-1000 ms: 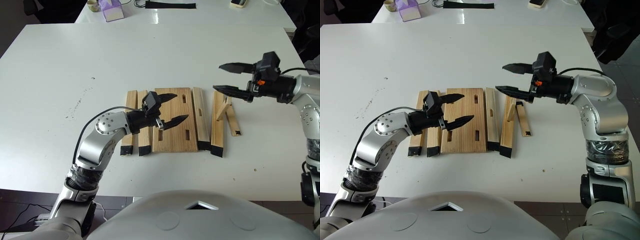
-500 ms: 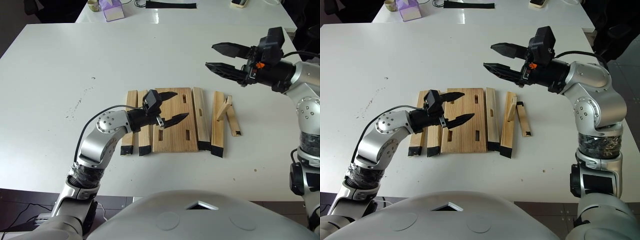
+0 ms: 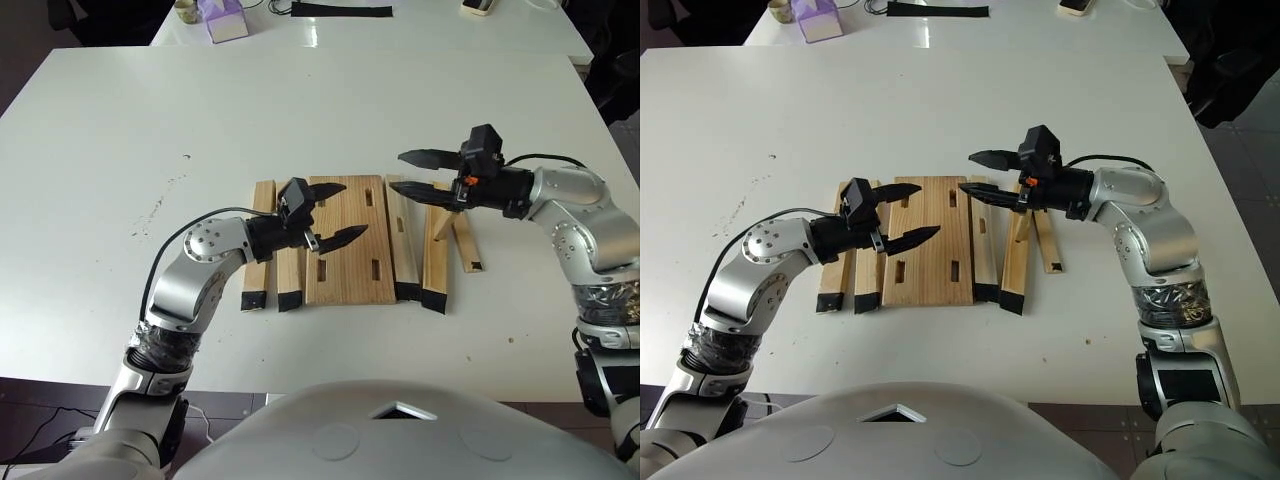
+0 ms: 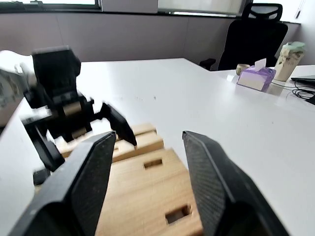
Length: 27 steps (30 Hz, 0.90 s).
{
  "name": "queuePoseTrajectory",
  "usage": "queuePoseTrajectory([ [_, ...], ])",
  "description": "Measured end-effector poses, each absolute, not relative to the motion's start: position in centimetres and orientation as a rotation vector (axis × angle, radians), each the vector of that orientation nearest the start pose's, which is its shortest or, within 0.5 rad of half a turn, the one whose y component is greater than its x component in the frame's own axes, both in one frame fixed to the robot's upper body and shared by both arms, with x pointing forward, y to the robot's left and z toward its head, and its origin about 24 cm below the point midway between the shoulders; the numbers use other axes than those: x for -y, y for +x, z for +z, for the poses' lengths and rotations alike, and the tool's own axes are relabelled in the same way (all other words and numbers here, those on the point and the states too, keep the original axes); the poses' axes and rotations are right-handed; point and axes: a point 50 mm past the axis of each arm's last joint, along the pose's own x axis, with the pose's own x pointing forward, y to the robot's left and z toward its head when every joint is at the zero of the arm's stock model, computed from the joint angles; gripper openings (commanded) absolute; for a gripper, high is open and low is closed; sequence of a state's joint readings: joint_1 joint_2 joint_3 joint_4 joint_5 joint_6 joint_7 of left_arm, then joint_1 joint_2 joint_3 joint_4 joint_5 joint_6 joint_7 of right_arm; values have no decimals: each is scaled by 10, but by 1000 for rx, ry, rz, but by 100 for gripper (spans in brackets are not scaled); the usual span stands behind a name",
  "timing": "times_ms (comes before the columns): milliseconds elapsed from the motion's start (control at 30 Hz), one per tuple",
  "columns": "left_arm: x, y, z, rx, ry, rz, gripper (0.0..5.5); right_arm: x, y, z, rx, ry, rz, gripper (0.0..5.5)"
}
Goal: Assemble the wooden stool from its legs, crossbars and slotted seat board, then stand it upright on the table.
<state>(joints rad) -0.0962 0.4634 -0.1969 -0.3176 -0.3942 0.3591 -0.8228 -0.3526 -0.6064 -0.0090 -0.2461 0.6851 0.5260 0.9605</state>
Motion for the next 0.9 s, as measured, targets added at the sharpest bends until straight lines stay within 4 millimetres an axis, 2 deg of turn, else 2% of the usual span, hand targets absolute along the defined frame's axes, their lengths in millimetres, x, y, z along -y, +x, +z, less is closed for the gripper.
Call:
queuePoseTrajectory([
  [67, -126, 230, 95, -104, 76, -1136, 414, 161, 257, 203, 111, 85, 1251, 251],
  [100, -127, 229, 94, -108, 73, -1132, 414, 160, 252, 212, 137, 117, 1281, 251],
  [167, -128, 227, 91, -115, 66, -1120, 414, 157, 236, 222, 131, 175, 1355, 251],
  [200, -130, 226, 89, -119, 65, -1105, 414, 157, 223, 219, 83, 162, 1397, 251],
  [400, -132, 224, 84, -126, 86, -1067, 414, 170, 200, 146, -289, -23, 1431, 251],
  [533, -130, 225, 81, -114, 118, -1056, 414, 183, 201, 98, -387, -224, 1376, 251],
  [600, -129, 226, 78, -122, 138, -1043, 414, 191, 196, 73, -441, -314, 1361, 251],
  [767, -125, 225, 76, -111, 137, -1036, 414, 202, 191, 53, -452, -415, 1328, 251],
  [900, -125, 224, 74, -116, 131, -1030, 414, 203, 188, 51, -450, -406, 1334, 251],
])
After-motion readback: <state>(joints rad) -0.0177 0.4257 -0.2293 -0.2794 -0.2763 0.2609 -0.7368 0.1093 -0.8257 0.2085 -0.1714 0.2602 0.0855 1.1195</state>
